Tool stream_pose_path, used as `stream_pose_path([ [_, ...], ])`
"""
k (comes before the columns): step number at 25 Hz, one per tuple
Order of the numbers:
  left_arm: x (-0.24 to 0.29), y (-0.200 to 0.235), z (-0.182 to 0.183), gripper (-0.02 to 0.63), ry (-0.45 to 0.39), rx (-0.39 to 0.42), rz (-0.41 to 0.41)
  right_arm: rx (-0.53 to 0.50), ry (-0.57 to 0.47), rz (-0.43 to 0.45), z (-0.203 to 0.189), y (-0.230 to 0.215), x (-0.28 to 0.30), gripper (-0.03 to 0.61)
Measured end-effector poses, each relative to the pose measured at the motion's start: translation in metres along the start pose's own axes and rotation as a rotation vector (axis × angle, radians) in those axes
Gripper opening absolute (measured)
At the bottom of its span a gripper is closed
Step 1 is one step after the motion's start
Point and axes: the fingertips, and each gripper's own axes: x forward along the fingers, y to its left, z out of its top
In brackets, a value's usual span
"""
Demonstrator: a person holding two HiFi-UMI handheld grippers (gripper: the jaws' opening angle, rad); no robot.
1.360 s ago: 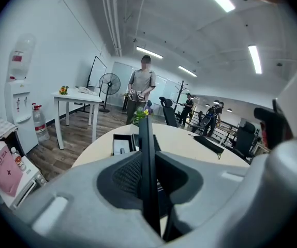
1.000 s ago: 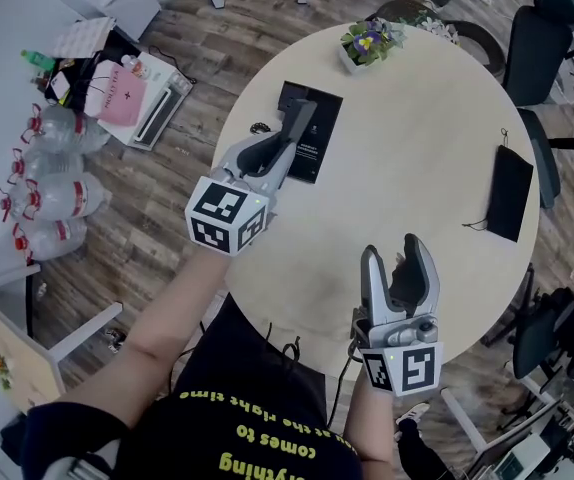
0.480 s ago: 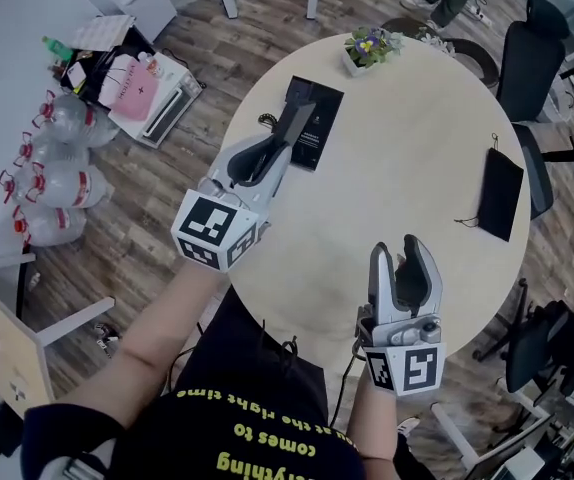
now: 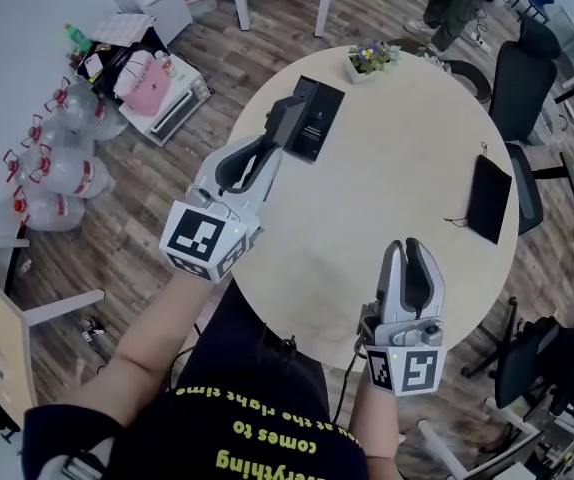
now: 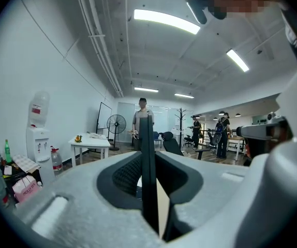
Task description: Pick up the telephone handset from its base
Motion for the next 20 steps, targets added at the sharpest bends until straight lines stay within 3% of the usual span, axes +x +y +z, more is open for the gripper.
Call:
stream_pose_path([
  [6,-0.034,-0.014,0.024,0.08,-0.051,0.033,0.036,-0.023,-0.045,0.021,0.019,0.007,-0.017,0.071],
  [11,-0.062,-0.016,0.044,0.08,-0.083,0.064,0.051,-0.027,-0.075,-0.031,0.033,0.004,-0.026,0.059],
  [20,-0.093,-0.002,0.068,0.08,-0.159,0.003,0.012,-0.04,-0.103,-0.075,0.052,0.02,-0.021,0.03],
])
